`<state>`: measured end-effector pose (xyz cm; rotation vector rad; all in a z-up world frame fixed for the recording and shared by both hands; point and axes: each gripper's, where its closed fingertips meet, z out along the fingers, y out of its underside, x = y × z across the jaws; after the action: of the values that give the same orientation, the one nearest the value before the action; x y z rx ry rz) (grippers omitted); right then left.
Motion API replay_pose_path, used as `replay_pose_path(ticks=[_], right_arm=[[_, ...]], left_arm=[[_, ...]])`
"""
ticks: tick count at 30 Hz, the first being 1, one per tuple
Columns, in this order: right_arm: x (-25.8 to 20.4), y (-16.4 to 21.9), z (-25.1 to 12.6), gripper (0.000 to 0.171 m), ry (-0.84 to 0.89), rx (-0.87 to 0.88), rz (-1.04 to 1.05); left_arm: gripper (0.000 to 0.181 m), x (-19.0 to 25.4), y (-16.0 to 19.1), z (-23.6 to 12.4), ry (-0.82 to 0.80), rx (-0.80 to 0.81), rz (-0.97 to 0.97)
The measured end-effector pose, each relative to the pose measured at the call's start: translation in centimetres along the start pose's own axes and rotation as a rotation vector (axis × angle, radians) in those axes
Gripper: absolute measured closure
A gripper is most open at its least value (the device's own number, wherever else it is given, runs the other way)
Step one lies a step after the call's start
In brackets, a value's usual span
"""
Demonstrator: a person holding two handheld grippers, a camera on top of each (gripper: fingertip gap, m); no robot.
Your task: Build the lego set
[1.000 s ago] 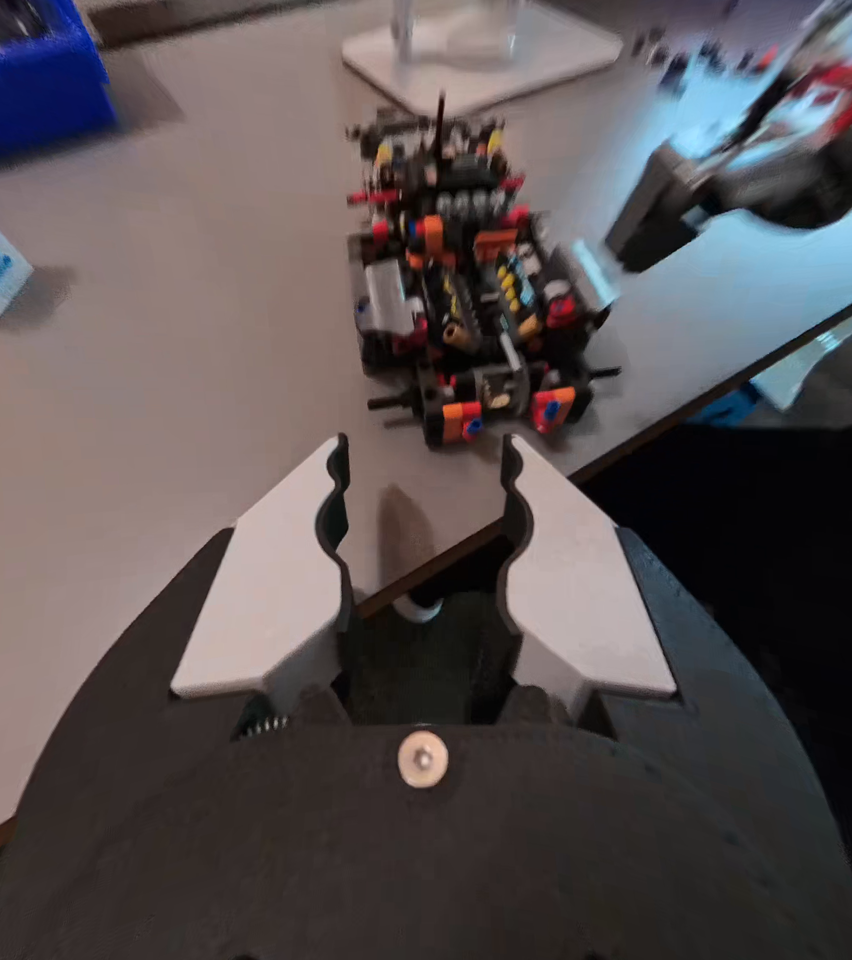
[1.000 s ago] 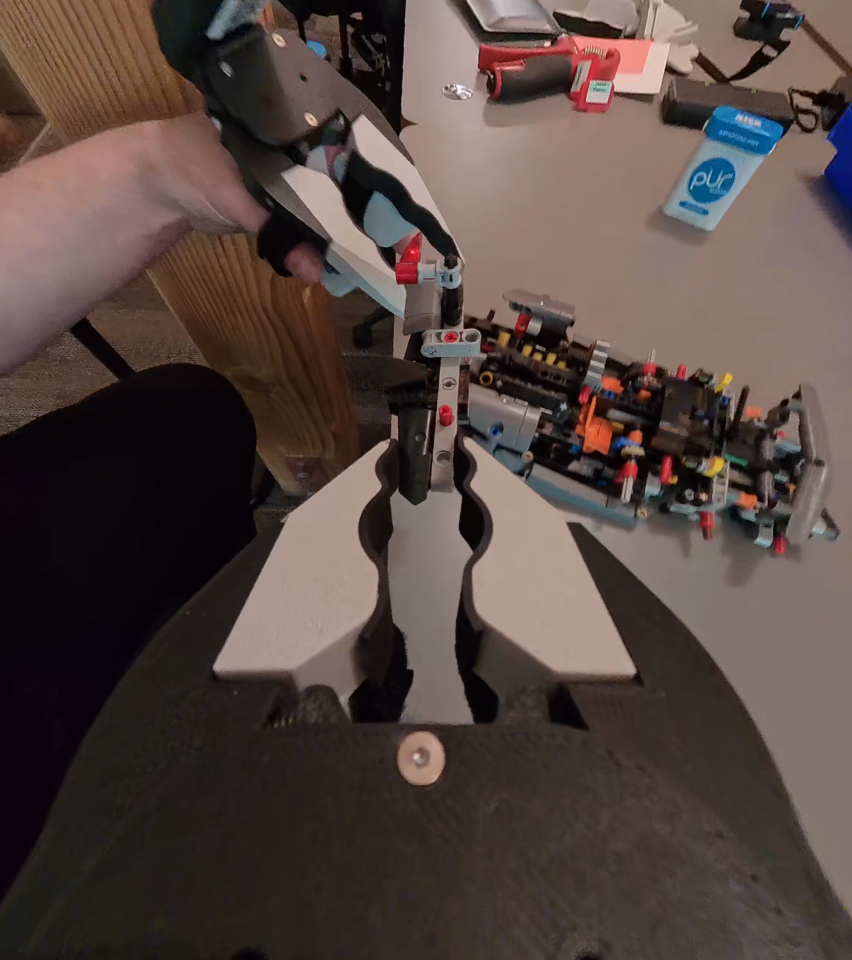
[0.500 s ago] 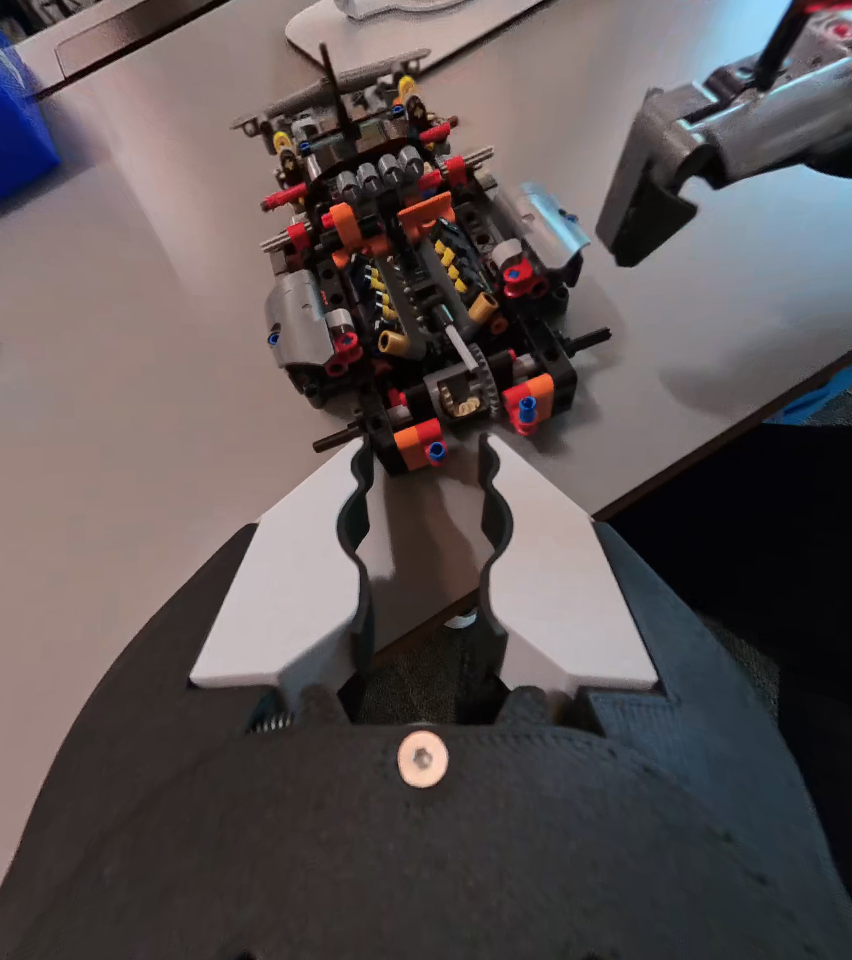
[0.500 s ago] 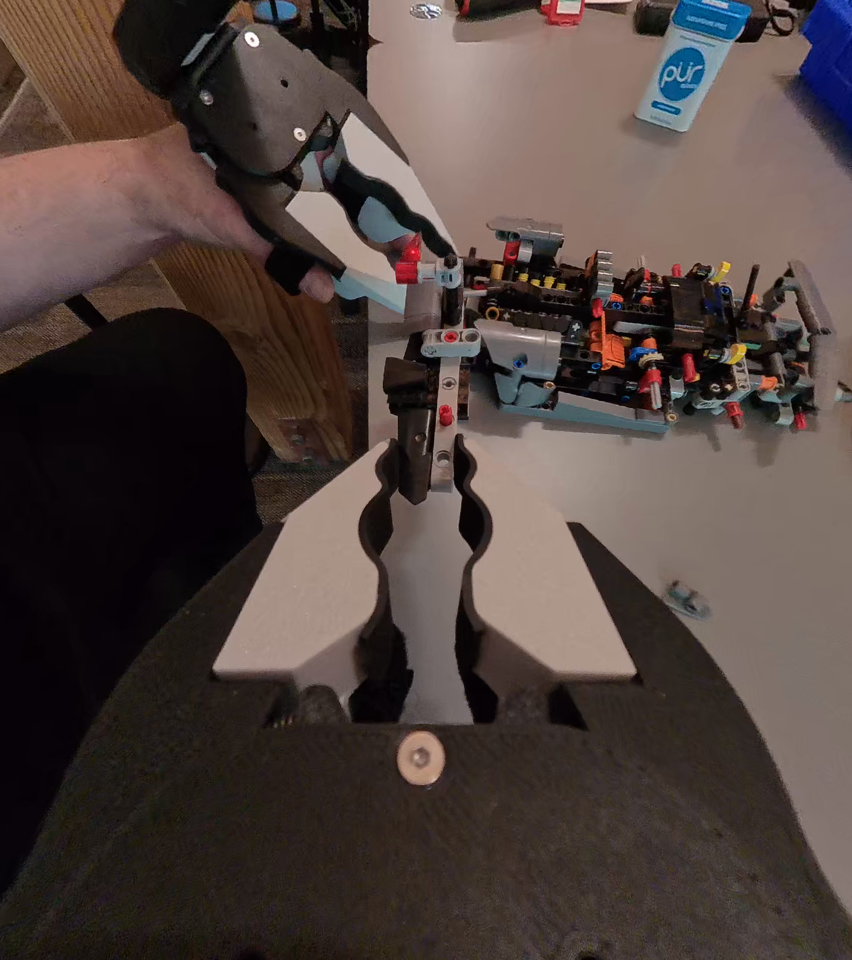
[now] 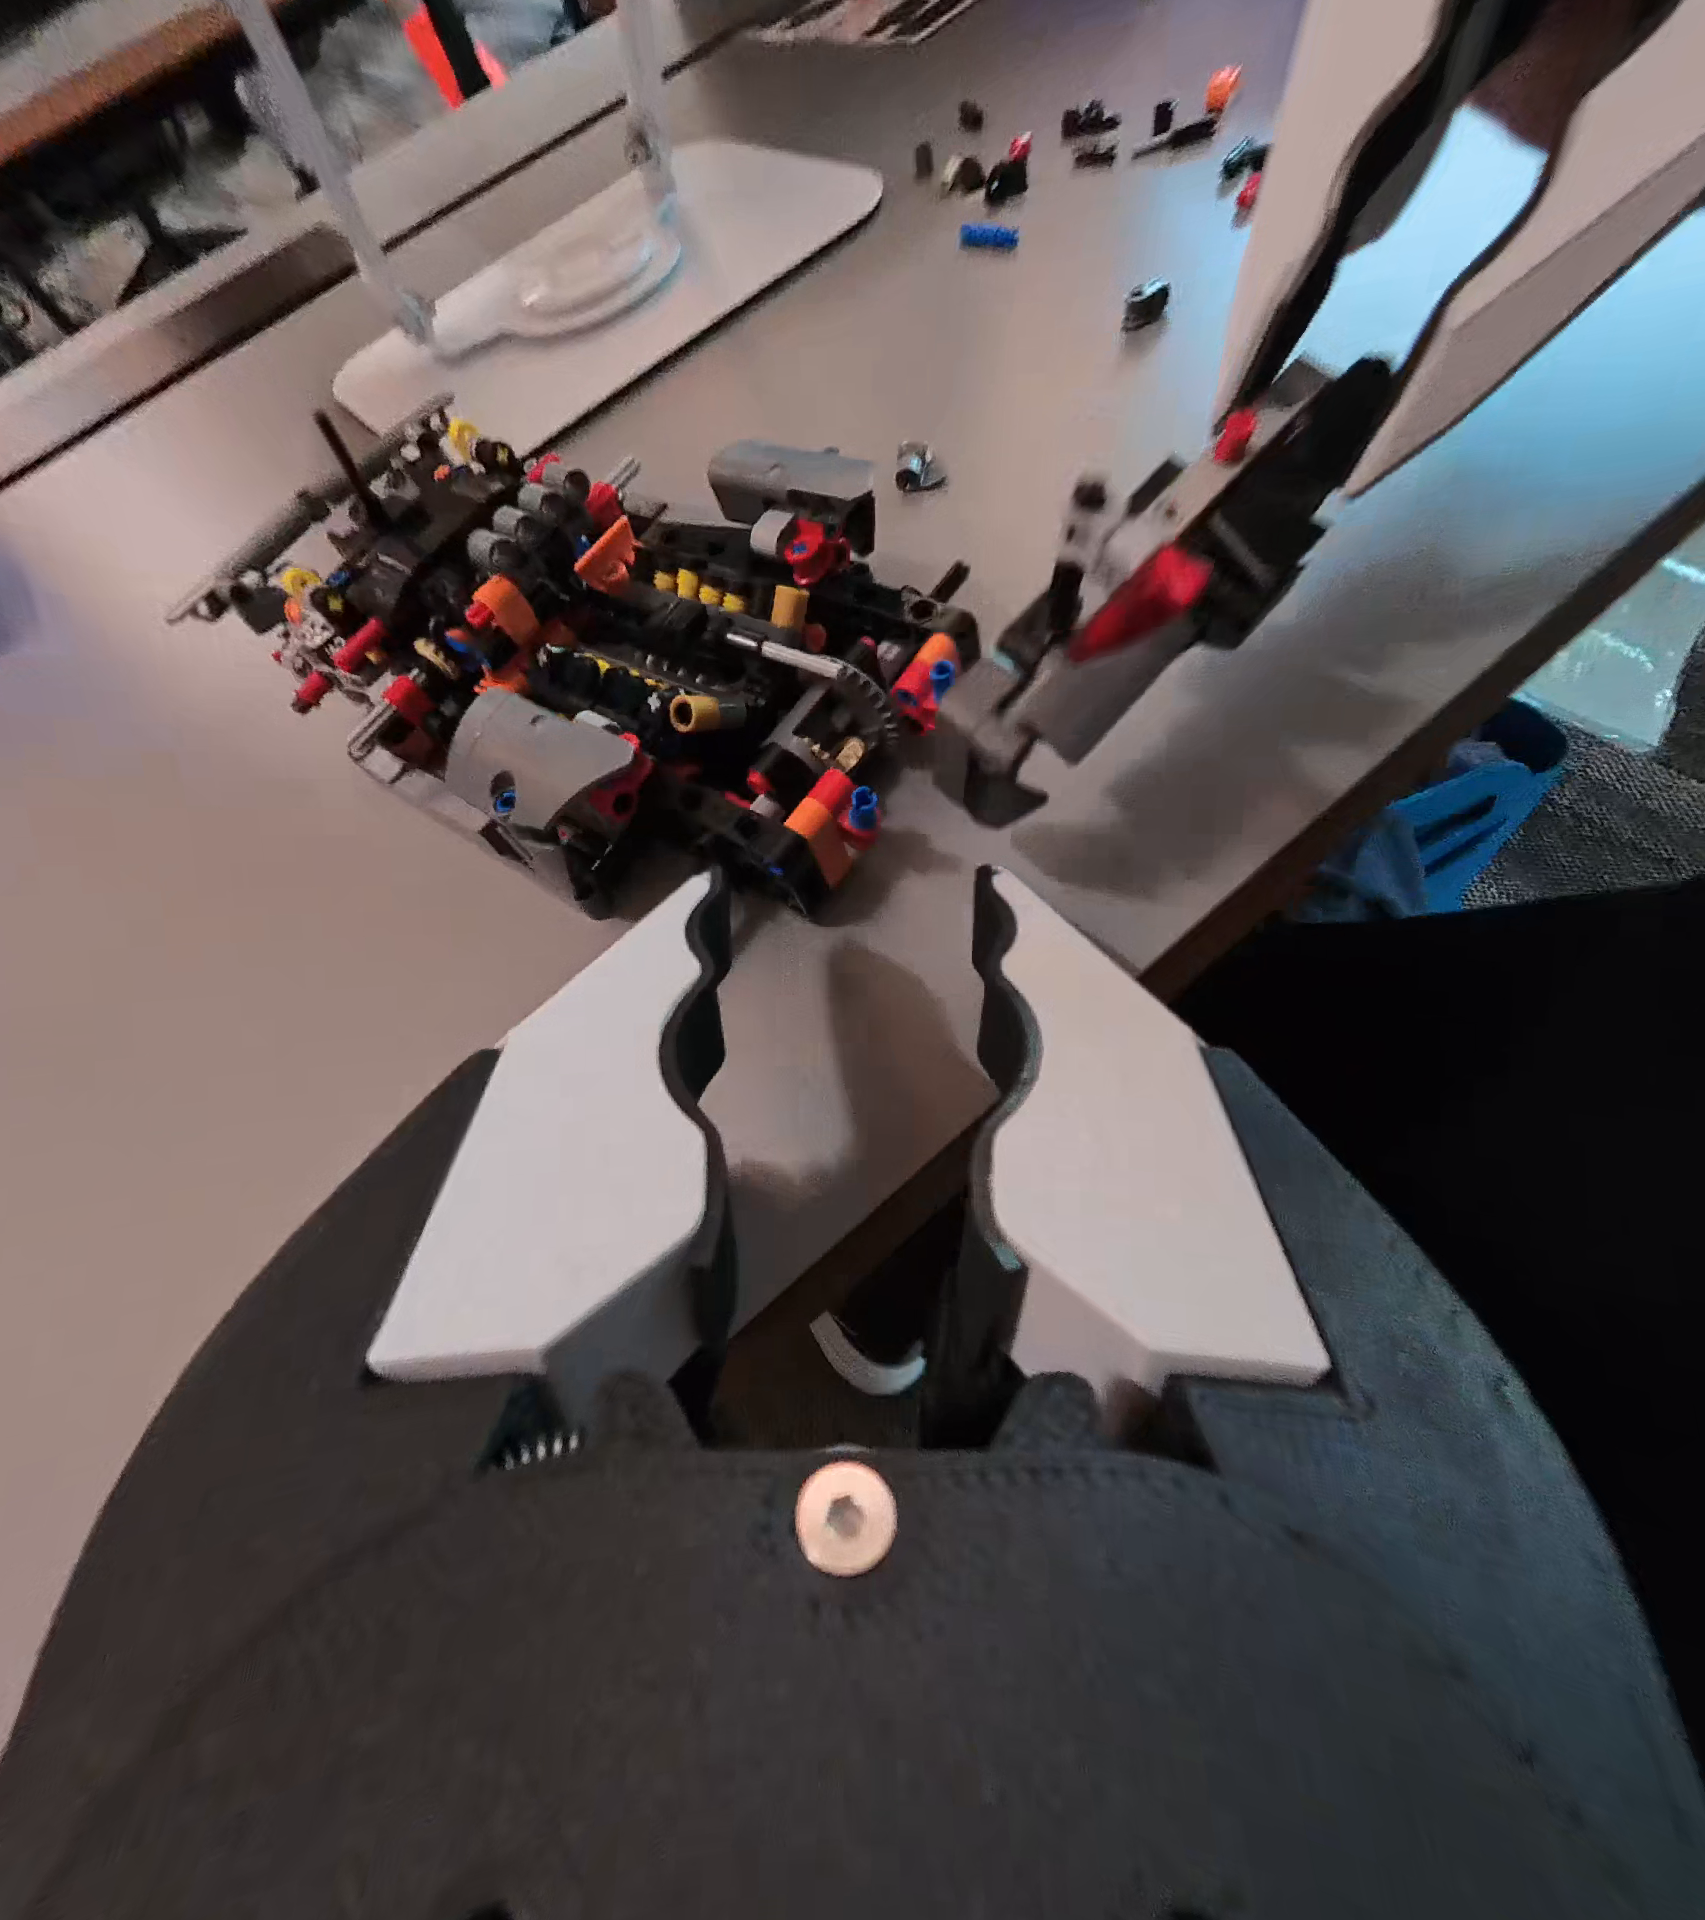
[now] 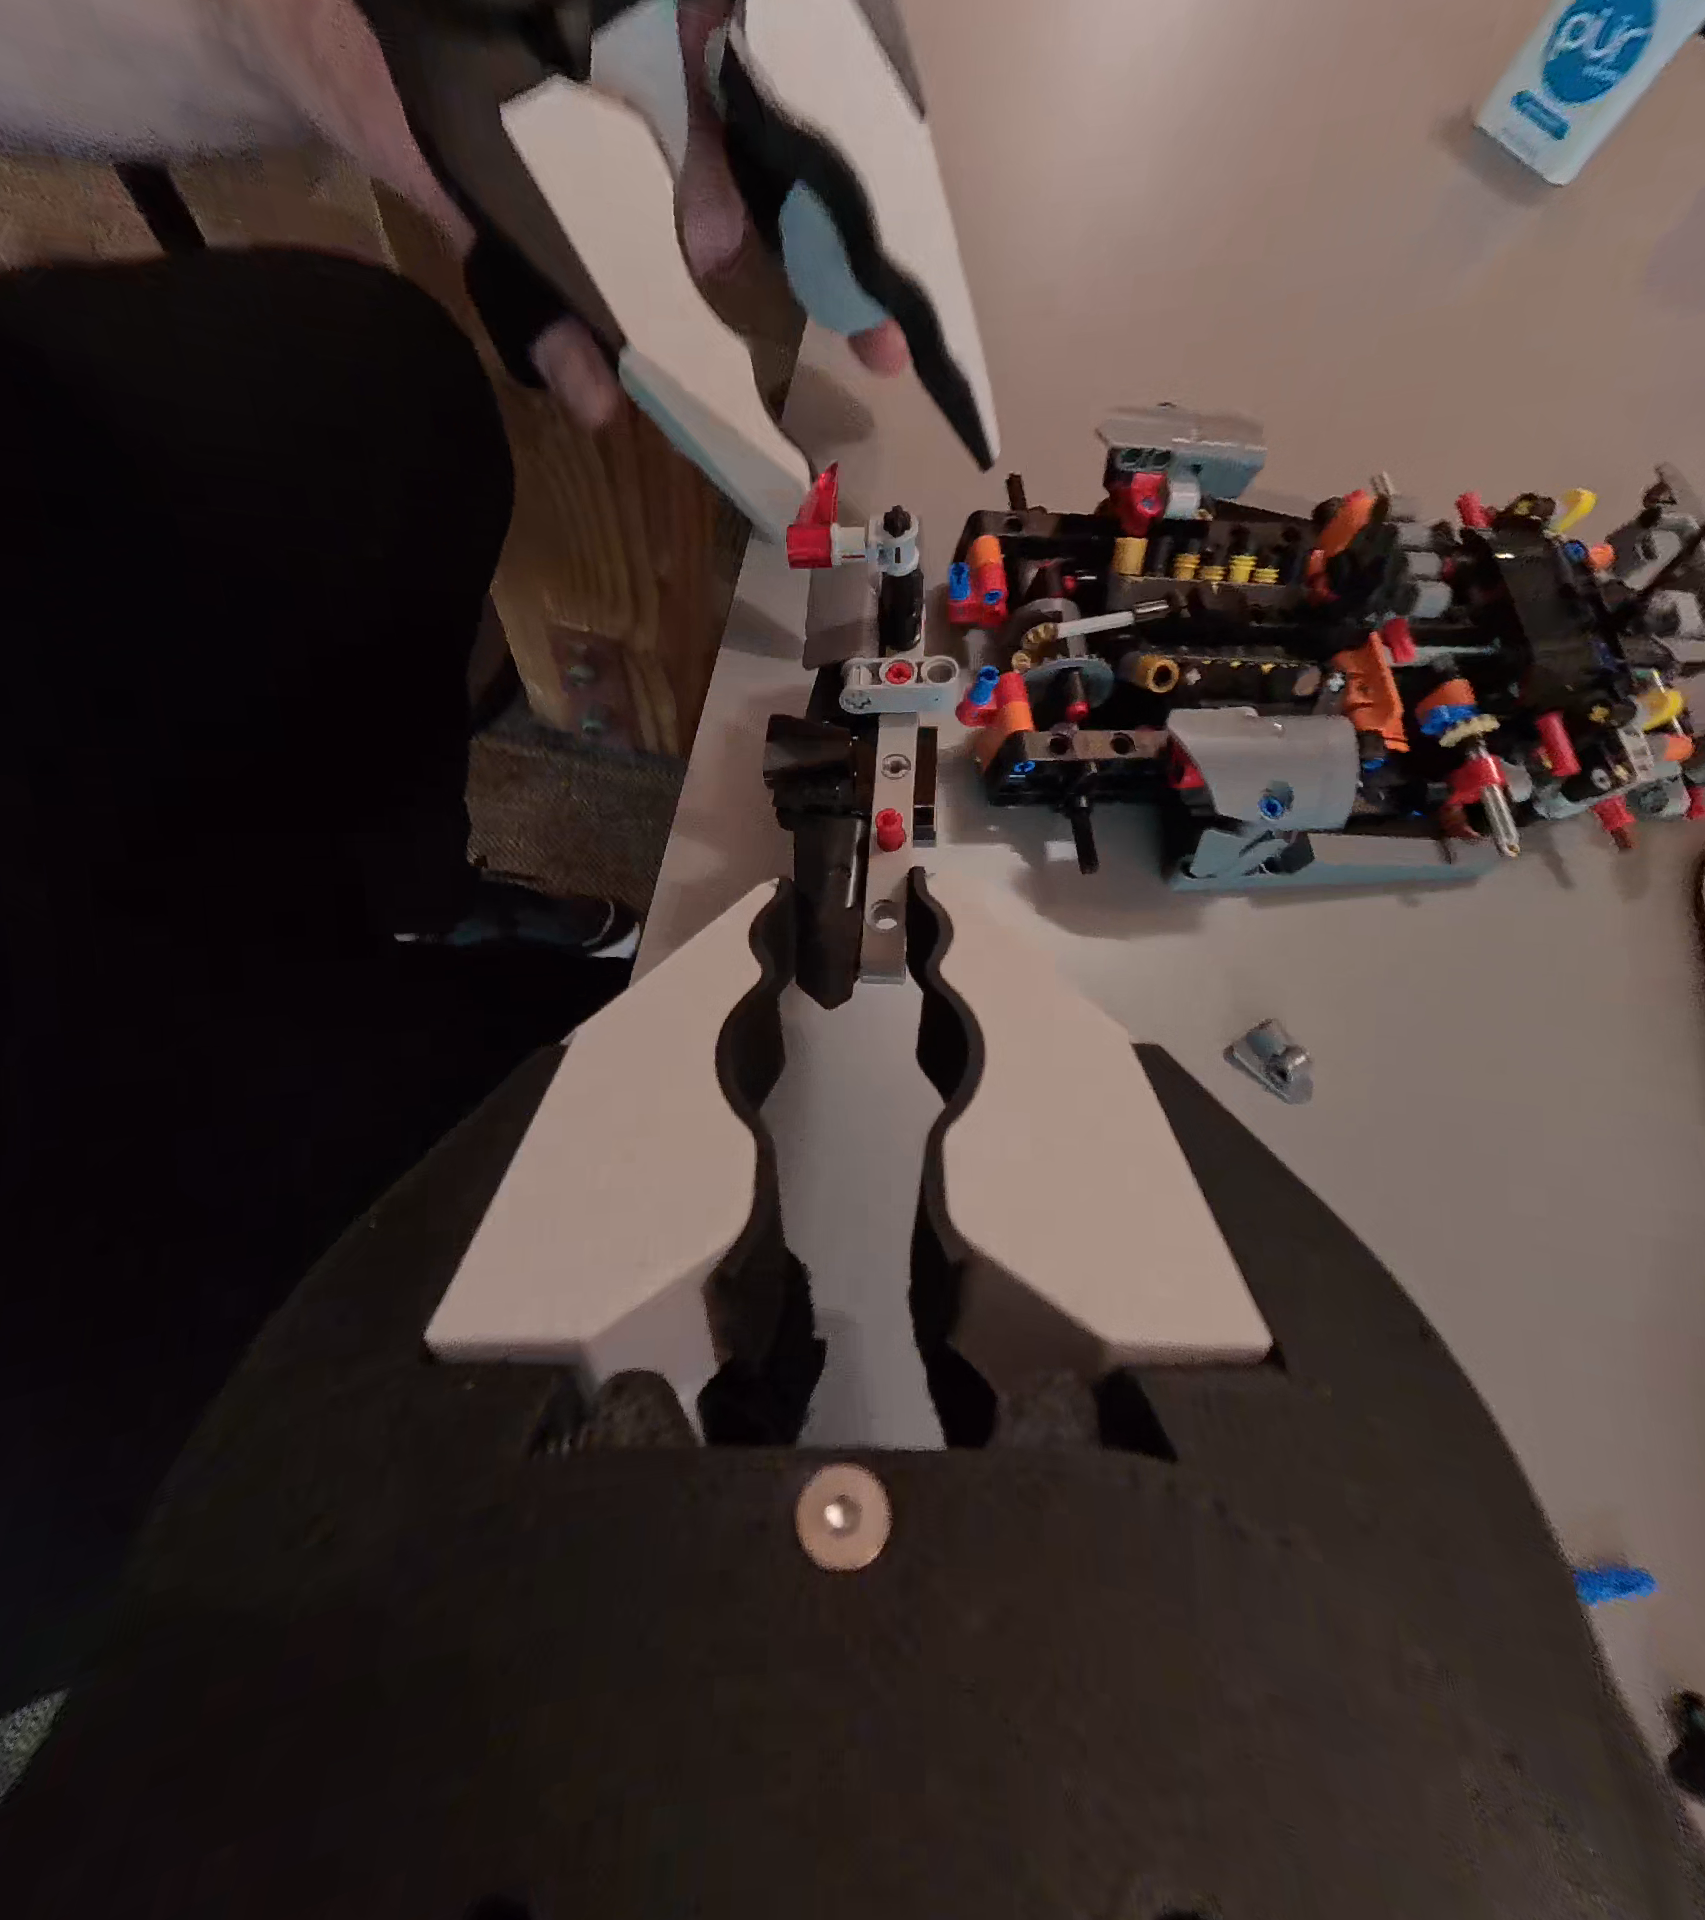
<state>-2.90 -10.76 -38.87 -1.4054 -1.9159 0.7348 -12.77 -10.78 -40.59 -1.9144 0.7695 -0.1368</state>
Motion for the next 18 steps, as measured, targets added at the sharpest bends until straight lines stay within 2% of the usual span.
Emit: replay_pose_path(ticks=[1,9,18], right_arm=[[0.0,0.1,0.5,0.153,0.004,-0.016,-0.028],[0.7,-0.8,3.0,0.153,0.008,-0.084,-0.127],[0.6,-2.1,4.0,0.153,-0.008,-0.041,-0.149]], left_arm=[[0.136,-0.1,-0.2,-0.4,0.001,0.016,0.012],[0.138,0.4,-0.6,-1.2,0.051,0.063,0.179],[0.15,0.5,0.0,-0.9,0.076,0.102,0.231]])
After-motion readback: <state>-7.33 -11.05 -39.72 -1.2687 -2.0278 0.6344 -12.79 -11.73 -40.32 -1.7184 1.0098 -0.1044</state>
